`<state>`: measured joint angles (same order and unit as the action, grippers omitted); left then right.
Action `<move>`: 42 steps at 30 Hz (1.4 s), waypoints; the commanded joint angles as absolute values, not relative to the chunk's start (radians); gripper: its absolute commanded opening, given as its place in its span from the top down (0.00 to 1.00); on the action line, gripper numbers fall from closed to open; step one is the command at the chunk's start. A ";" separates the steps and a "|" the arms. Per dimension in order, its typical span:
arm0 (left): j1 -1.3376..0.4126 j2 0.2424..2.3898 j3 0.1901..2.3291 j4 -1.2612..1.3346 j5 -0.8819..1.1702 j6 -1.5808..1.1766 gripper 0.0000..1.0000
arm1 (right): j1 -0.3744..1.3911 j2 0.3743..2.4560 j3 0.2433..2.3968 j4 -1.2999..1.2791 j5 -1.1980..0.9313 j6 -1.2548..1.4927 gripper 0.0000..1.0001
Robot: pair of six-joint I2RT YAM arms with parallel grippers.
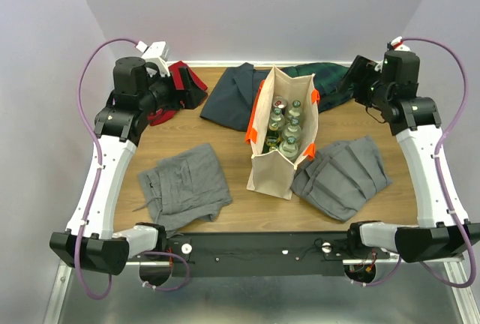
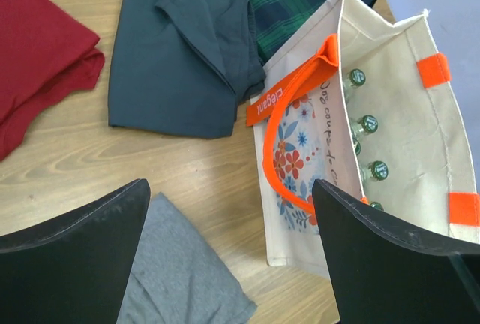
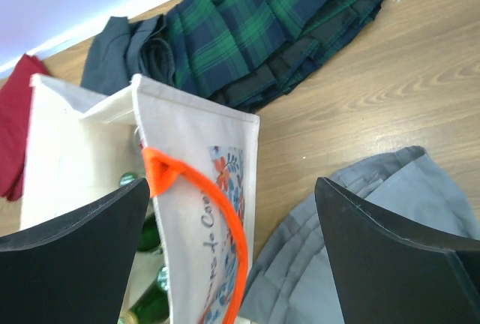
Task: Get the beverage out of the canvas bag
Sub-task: Adjust the canvas bag at the center of the board.
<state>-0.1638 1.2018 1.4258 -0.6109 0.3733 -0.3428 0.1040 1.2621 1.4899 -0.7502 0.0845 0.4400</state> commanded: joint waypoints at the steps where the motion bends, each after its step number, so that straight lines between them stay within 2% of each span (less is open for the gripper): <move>1: -0.164 1.166 1.453 -0.695 0.281 -0.362 0.01 | 0.110 1.256 1.556 -0.903 0.032 0.384 0.00; 4: -0.161 1.173 1.494 -0.766 0.232 -0.383 0.01 | 0.110 1.224 1.546 -0.927 0.046 0.420 0.00; 8: -0.152 1.232 1.581 -0.908 0.148 -0.400 0.01 | 0.109 1.154 1.545 -0.910 0.106 0.602 0.00; 11: -0.135 1.276 1.673 -1.012 0.095 -0.472 0.01 | 0.109 1.039 1.464 -0.797 0.062 0.662 0.00; 14: -0.106 1.279 1.695 -1.017 0.214 -0.479 0.01 | 0.109 0.954 1.347 -0.629 -0.110 0.652 0.00; 19: -0.067 1.207 1.507 -0.798 0.566 -0.540 0.01 | 0.109 0.965 1.313 -0.551 -0.274 0.649 0.00; 23: -0.066 1.140 1.463 -0.742 0.563 -0.520 0.01 | 0.110 1.026 1.397 -0.644 -0.287 0.613 0.00; 28: -0.066 1.146 1.548 -0.836 0.465 -0.447 0.01 | 0.109 0.979 1.345 -0.511 -0.259 0.586 0.00; 33: -0.067 1.108 1.554 -0.842 0.322 -0.393 0.01 | 0.110 1.061 1.515 -0.730 -0.106 0.471 0.00; 38: -0.067 1.091 1.568 -0.841 0.252 -0.406 0.01 | 0.110 1.085 1.611 -0.828 -0.211 0.381 0.00; 42: -0.086 1.109 1.582 -0.833 0.342 -0.423 0.01 | 0.110 1.071 1.644 -0.871 -0.255 0.368 0.00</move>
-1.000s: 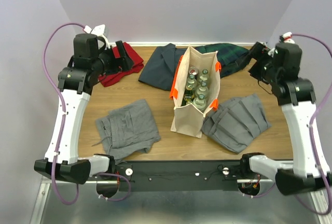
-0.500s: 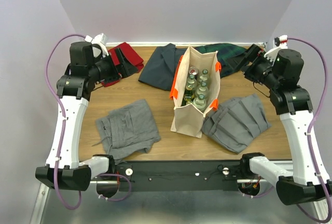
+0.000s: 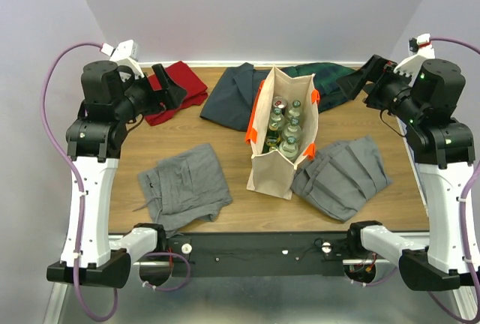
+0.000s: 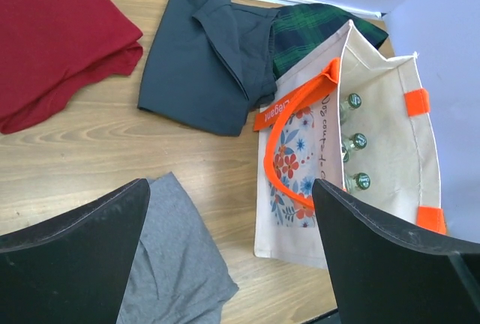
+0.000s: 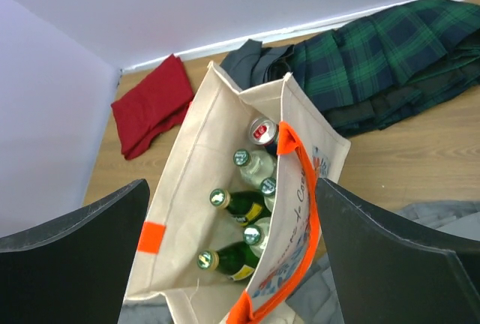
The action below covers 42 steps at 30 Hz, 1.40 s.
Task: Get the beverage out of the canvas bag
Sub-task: Adjust the canvas bag at the center of the board.
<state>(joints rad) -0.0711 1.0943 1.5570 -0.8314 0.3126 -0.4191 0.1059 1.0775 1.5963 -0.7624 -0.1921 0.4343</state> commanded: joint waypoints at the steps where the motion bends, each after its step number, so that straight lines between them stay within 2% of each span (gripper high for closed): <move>1: -0.098 1.109 1.565 -0.815 0.334 -0.423 0.01 | 0.109 1.069 1.646 -0.880 -0.265 0.359 0.00; 7: -0.251 1.118 1.500 -0.759 0.227 -0.394 0.01 | 0.110 1.141 1.675 -1.014 -0.359 0.276 0.00; 11: -0.434 1.254 1.574 -0.870 -0.097 -0.316 0.01 | 0.110 1.114 1.602 -1.003 -0.311 0.285 0.00; 15: -0.515 1.327 1.605 -0.919 -0.199 -0.299 0.01 | 0.110 1.109 1.525 -1.017 -0.275 0.299 0.00; 21: -0.532 1.312 1.545 -0.808 -0.100 -0.321 0.01 | 0.150 1.072 1.361 -0.965 -0.273 0.344 0.00; 26: -0.540 1.307 1.503 -0.764 -0.075 -0.311 0.01 | 0.164 1.078 1.338 -0.985 -0.299 0.338 0.00; 34: -0.569 1.407 1.595 -0.752 0.035 -0.319 0.01 | 0.164 1.078 1.312 -0.936 -0.497 0.333 0.00; 42: -0.656 1.445 1.626 -0.752 0.071 -0.298 0.01 | 0.167 1.057 1.183 -0.960 -0.479 0.313 0.00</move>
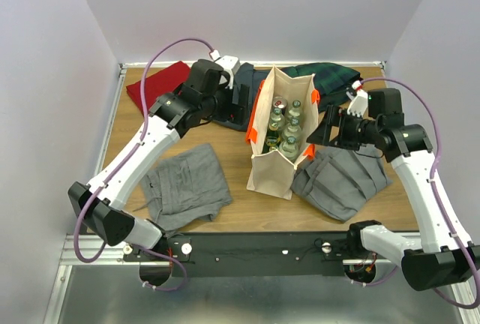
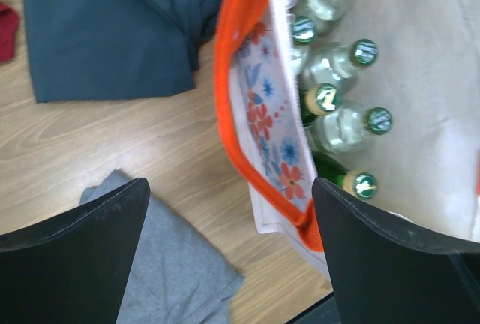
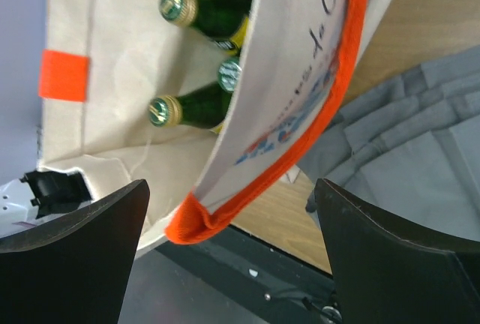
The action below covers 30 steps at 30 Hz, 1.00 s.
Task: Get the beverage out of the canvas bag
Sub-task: Adjust the canvas bag at the center of the board.
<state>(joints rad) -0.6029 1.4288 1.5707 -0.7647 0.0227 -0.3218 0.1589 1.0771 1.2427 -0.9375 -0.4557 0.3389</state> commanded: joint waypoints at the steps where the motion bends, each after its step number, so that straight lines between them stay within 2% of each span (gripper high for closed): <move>1: -0.669 1.450 1.634 -0.758 0.063 -0.293 0.01 | 0.167 1.055 1.174 -0.962 -0.482 0.310 0.00; 16: -0.842 1.491 1.617 -0.750 -0.011 -0.295 0.01 | 0.179 1.046 1.141 -1.019 -0.540 0.265 0.00; 30: -0.914 1.391 1.439 -0.739 0.051 -0.344 0.01 | 0.178 1.055 1.157 -1.008 -0.525 0.293 0.00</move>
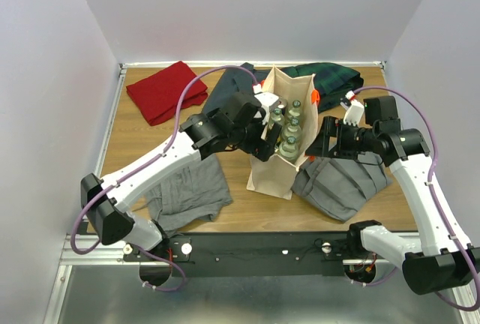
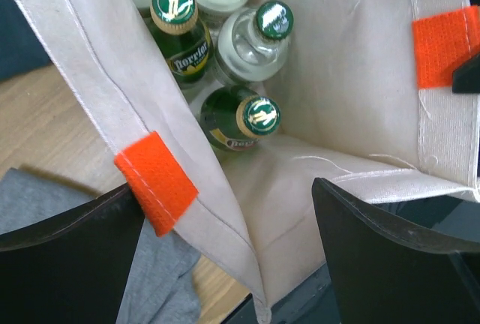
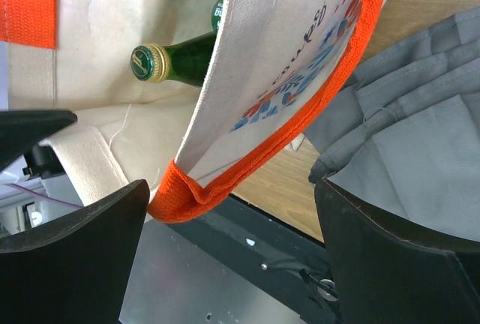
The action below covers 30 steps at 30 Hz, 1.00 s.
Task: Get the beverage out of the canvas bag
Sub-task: Adjust the canvas bag at the center of the board.
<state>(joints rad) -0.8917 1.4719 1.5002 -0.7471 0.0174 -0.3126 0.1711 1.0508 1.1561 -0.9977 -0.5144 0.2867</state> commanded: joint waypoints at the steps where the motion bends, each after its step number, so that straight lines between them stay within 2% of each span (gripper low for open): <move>1: -0.919 1.382 1.427 -0.739 0.052 -0.348 0.01 | 0.179 1.057 1.160 -1.003 -0.520 0.298 0.00; 15: -0.943 1.275 1.281 -0.726 0.084 -0.360 0.01 | 0.209 1.103 1.170 -0.945 -0.618 0.304 0.00; 24: -0.959 1.279 1.256 -0.715 0.075 -0.360 0.01 | 0.262 1.080 1.129 -1.002 -0.660 0.262 0.00; 30: -0.969 1.302 1.267 -0.721 0.054 -0.351 0.01 | 0.265 1.069 1.126 -1.097 -0.603 0.227 0.00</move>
